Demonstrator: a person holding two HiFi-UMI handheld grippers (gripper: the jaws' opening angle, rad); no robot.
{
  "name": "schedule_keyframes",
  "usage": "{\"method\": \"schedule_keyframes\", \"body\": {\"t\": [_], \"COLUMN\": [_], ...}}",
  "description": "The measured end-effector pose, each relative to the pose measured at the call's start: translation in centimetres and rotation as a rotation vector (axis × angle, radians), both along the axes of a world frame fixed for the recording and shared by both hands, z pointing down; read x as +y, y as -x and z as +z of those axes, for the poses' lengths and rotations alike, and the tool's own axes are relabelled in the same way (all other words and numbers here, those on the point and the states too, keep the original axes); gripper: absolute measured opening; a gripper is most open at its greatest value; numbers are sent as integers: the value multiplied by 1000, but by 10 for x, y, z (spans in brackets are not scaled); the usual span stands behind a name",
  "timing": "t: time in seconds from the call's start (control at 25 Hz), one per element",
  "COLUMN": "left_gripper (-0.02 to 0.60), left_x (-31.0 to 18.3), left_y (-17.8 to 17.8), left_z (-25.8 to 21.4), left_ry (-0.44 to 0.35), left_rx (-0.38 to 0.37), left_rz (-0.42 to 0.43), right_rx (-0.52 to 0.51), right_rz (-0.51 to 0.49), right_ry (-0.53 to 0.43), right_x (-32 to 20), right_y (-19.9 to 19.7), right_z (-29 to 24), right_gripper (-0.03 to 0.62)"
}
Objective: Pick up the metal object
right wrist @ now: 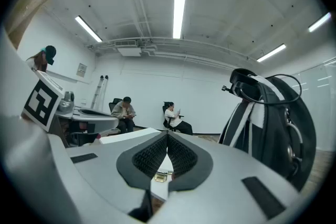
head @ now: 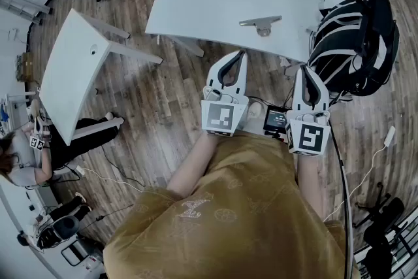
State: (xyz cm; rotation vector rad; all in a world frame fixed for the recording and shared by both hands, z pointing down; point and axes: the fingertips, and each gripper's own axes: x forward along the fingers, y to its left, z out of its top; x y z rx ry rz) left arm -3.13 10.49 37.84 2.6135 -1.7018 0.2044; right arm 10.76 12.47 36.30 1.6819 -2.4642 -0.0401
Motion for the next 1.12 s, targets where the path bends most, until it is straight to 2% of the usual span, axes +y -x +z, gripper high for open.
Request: {"method": "schedule_keyframes", "body": {"t": [0.16,0.28,0.48,0.68,0.96,1.12], "left_gripper": [6,6,6,6,6,6], "left_x": [-19,-33,-48,-66,-86,-98], "left_y": [4,3,2,7,4,4], "left_z": [0,1,3,-3,1,-5], "left_ry": [-6,-13,-12,-36,-33,-40], "left_rx": [26,18,30,35,53,77], "left_rz": [-14,0,28,16,82,115], "right_rx": [5,-9,-60,-162,-127,-41], "right_rz": [-18,-18,-24,-94,-62,-18], "right_ry": [-10,-8,-34,-23,-42,-31], "right_x": [-12,-24,-38,-49,-67,-78], "right_y": [7,9,13,21,22,27], "right_z": [-1,1,-4,-14,-13,-8], "right_gripper": [9,9,9,9,9,9]}}
